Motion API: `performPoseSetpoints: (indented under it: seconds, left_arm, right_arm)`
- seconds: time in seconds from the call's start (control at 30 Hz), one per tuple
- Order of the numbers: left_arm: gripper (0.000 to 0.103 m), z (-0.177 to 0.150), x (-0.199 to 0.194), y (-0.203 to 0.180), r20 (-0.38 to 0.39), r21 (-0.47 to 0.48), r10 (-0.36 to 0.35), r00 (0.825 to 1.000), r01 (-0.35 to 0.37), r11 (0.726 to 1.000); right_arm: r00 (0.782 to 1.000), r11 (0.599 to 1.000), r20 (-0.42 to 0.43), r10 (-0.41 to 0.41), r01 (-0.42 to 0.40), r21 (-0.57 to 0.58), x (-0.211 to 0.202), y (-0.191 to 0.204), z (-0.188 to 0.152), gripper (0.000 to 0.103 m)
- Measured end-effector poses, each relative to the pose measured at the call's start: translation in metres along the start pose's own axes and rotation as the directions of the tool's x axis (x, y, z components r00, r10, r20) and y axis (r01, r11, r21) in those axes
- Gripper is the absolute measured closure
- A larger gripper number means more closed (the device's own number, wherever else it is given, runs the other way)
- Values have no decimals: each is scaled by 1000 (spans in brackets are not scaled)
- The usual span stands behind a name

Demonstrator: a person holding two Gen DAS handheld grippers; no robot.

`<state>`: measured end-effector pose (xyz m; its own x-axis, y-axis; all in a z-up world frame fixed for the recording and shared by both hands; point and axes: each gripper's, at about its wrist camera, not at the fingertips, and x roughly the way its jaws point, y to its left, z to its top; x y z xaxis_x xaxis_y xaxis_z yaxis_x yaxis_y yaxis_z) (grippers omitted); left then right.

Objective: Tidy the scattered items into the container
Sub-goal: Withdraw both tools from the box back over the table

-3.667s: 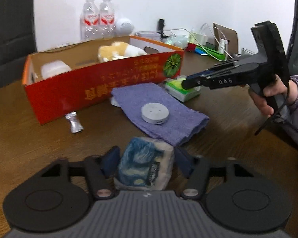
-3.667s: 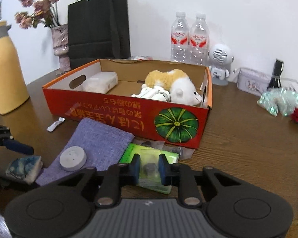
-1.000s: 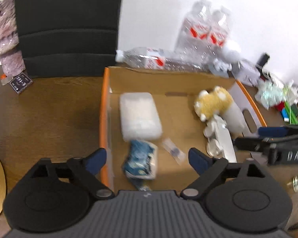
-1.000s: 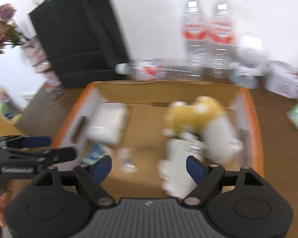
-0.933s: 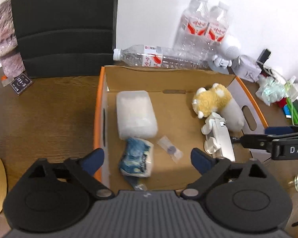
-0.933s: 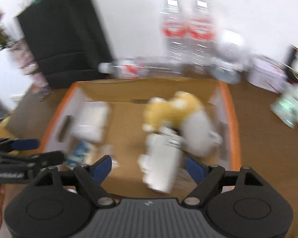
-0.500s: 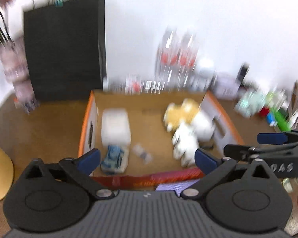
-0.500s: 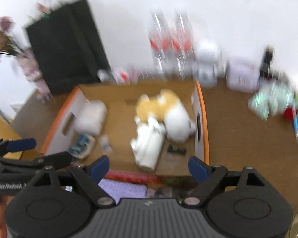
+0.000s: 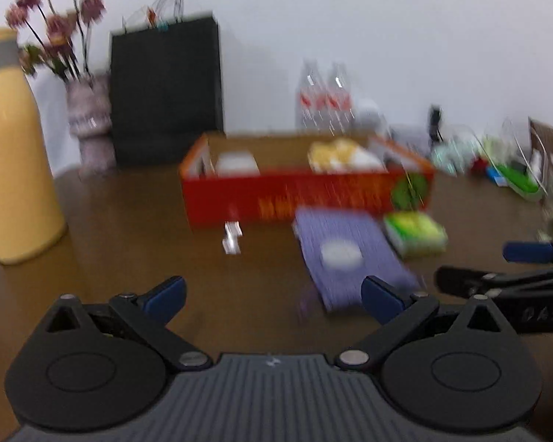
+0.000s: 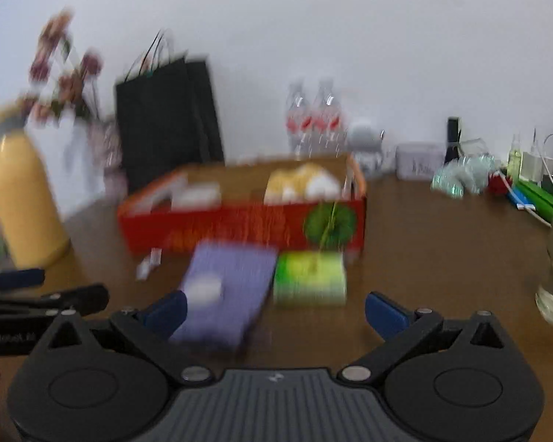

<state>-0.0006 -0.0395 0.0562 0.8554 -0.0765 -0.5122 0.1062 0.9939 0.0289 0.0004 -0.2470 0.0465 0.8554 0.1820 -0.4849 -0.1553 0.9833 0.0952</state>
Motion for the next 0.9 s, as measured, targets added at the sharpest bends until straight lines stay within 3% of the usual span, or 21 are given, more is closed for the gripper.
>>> performPoseSetpoints:
  seconds: [0.07,0.2,0.37,0.47,0.57,0.67,0.73,0.77,0.83,0.9]
  left_arm:
    - [0,-6,2,2,-36,6,-14,999,14,1000]
    - [0,-10,18,6,-109,-5,-8,994,8,1000]
    - [0,-20,28,7,-165,-14,-11,986,9,1000]
    - [0,-19,29,7,-161,-3,-18,987,18,1000]
    - [1,1,30,25,-134,-49,-70,989,64,997]
    - [8,42,53,49,-100,-40,-56,993,52,998]
    - [33,65,83,60,-99,-13,-38,994,37,999]
    - [51,73,99,63,-121,-8,-38,992,38,999]
    - [57,80,129,65,-184,-12,-76,980,75,997]
    - [59,79,145,61,-208,-28,-74,975,69,997]
  right_arm:
    - [998,998,-50,-32,30,-49,0,7,-9,0]
    - [989,998,-135,-55,50,-41,9,9,-20,0]
    - [986,998,-164,-32,23,-54,14,14,-28,0]
    - [981,998,-188,-38,26,-66,17,16,-31,0]
    - [984,998,-173,-39,28,-64,16,11,-20,2]
    - [993,1000,-121,0,-3,-27,21,-4,7,3]
    - [993,999,-109,35,-39,-29,37,-10,27,18]
    - [993,998,-108,37,-43,-46,49,-11,37,24]
    - [993,997,-117,8,-17,-75,73,-11,53,59]
    - [992,996,-123,-6,-5,-89,96,-12,63,73]
